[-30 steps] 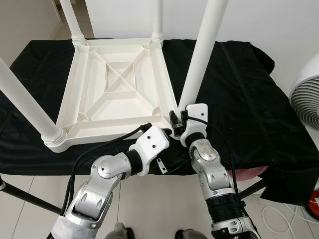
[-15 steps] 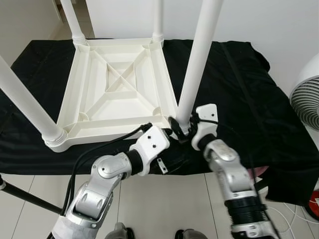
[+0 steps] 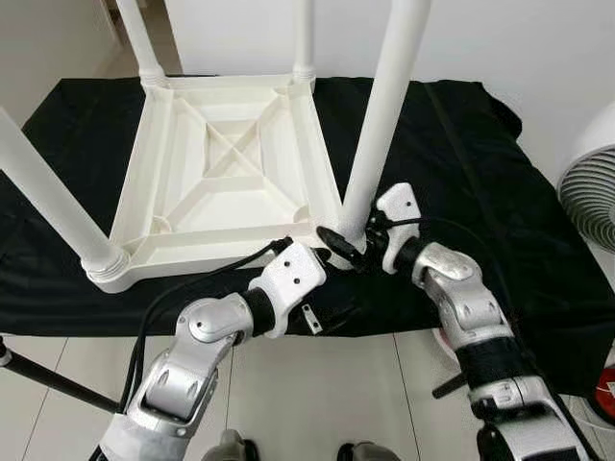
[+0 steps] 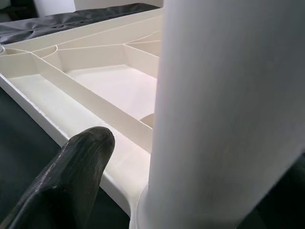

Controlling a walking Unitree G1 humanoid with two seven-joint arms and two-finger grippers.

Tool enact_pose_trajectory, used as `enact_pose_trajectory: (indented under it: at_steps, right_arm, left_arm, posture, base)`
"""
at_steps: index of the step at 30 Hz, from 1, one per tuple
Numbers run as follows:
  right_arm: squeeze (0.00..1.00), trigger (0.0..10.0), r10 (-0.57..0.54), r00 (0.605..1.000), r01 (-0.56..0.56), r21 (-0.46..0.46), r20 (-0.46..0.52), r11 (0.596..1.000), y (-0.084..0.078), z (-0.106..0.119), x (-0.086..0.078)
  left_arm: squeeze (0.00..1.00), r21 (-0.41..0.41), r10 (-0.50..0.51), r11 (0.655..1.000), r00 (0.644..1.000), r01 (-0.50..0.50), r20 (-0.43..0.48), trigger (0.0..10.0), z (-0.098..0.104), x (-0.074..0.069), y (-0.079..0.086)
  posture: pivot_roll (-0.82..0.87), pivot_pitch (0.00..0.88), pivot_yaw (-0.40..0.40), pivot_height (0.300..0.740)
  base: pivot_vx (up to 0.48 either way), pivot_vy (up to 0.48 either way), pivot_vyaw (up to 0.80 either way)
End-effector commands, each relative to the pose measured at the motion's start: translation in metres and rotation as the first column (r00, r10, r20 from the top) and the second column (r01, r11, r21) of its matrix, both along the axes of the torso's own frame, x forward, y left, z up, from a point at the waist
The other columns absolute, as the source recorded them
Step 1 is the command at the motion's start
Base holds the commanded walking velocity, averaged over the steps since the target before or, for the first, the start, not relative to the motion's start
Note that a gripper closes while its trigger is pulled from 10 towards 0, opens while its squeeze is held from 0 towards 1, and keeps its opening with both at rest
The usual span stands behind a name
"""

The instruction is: Building children table

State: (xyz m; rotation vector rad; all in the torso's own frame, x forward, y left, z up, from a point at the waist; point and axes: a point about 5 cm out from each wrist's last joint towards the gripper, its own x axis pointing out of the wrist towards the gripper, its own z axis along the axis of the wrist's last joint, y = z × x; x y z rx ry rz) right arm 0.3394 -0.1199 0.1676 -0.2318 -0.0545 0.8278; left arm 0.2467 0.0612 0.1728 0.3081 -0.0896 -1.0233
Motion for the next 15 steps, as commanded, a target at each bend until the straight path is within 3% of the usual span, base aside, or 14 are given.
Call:
enact_pose_trajectory:
  at_steps: [1,6,7,8,10,11,15]
  right_arm:
    - [0.00,10.0,0.041,0.999,-0.042,-0.042,-0.008,0.998,0.001,-0.003,0.002]
    - [0.00,10.0,0.112,0.993,-0.116,-0.112,-0.039,0.987,0.004,-0.011,0.007]
    - [0.00,7.3,0.128,0.991,-0.133,-0.121,-0.049,0.984,0.005,-0.014,0.009]
    - [0.00,1.4,0.137,0.989,-0.143,-0.124,-0.055,0.982,0.005,-0.015,0.010]
    - [0.00,1.4,0.144,0.988,-0.152,-0.134,-0.062,0.979,0.005,-0.018,0.011]
    - [0.00,0.0,0.150,0.986,-0.158,-0.132,-0.071,0.979,0.004,-0.020,0.011]
    - [0.00,0.0,0.161,0.984,-0.170,-0.133,-0.075,0.976,0.002,-0.023,0.010]
  left_arm:
    - [0.00,-0.016,0.042,0.999,0.999,-0.042,0.005,10.0,0.000,0.002,0.001]
    - [0.00,-0.015,0.043,0.999,0.999,-0.043,0.005,10.0,0.000,0.001,0.002]
    - [0.00,-0.015,0.043,0.999,0.999,-0.043,0.004,10.0,0.000,0.001,0.002]
    - [0.00,-0.014,0.043,0.999,0.999,-0.043,0.003,10.0,-0.001,0.000,0.002]
    - [0.00,-0.014,0.044,0.999,0.999,-0.044,0.002,10.0,-0.001,0.000,0.002]
    - [0.00,-0.013,0.046,0.999,0.999,-0.046,0.002,10.0,-0.001,0.000,0.002]
    - [0.00,-0.013,0.050,0.999,0.999,-0.050,0.001,10.0,-0.001,0.000,0.003]
  posture:
    - [-0.08,0.061,0.025,0.740]
    - [-0.07,0.059,0.024,0.740]
    - [-0.06,0.058,0.023,0.740]
    - [-0.06,0.058,0.023,0.740]
    - [-0.06,0.058,0.022,0.740]
    - [-0.05,0.059,0.019,0.740]
    - [-0.06,0.058,0.020,0.740]
  base:
    - [0.000,0.000,0.00]
    - [0.000,0.000,0.00]
    - [0.000,0.000,0.00]
    - [0.000,0.000,0.00]
    - [0.000,0.000,0.00]
    - [0.000,0.000,0.00]
    - [0.000,0.000,0.00]
